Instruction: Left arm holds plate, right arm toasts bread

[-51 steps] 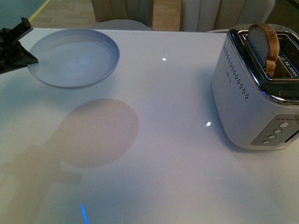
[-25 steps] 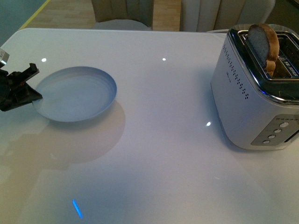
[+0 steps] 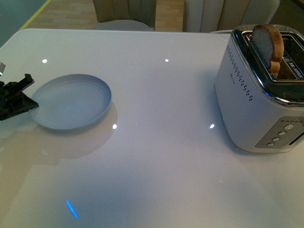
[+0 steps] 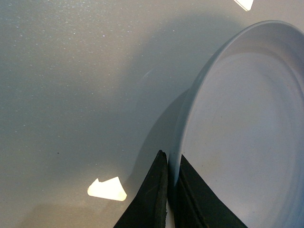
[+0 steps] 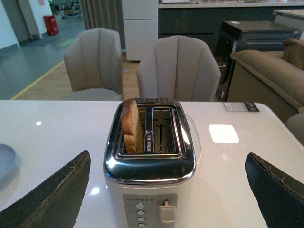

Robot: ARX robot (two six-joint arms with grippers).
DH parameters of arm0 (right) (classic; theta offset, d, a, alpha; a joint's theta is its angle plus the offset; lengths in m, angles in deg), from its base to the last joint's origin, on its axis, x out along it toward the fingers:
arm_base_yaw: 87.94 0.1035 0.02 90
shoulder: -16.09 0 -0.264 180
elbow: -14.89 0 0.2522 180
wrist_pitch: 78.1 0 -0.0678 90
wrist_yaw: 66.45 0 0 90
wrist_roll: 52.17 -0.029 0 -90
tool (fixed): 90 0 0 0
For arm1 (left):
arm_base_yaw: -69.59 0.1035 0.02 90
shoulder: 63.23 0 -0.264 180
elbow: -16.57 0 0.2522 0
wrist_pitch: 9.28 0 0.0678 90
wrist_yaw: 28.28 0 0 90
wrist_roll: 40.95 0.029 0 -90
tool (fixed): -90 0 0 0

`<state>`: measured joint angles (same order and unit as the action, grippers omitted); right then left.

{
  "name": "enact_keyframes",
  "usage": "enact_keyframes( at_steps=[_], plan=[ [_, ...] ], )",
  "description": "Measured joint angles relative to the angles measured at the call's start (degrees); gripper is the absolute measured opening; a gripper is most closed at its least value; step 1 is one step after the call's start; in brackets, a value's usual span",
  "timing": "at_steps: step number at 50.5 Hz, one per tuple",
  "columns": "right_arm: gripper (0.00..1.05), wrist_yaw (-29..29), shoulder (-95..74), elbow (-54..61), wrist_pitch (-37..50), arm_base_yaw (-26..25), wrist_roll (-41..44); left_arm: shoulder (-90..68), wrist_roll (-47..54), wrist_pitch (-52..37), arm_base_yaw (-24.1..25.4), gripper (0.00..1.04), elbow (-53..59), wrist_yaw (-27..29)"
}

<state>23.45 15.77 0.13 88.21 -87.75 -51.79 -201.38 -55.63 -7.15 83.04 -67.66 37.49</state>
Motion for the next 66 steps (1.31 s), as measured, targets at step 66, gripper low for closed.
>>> enact_keyframes(
  at_steps=[66],
  plan=[
    [0.96,0.00,0.00,0.00,0.00,0.00,0.00,-3.41,2.67,-0.59,1.95,0.03,-1.75,-0.31]
  ],
)
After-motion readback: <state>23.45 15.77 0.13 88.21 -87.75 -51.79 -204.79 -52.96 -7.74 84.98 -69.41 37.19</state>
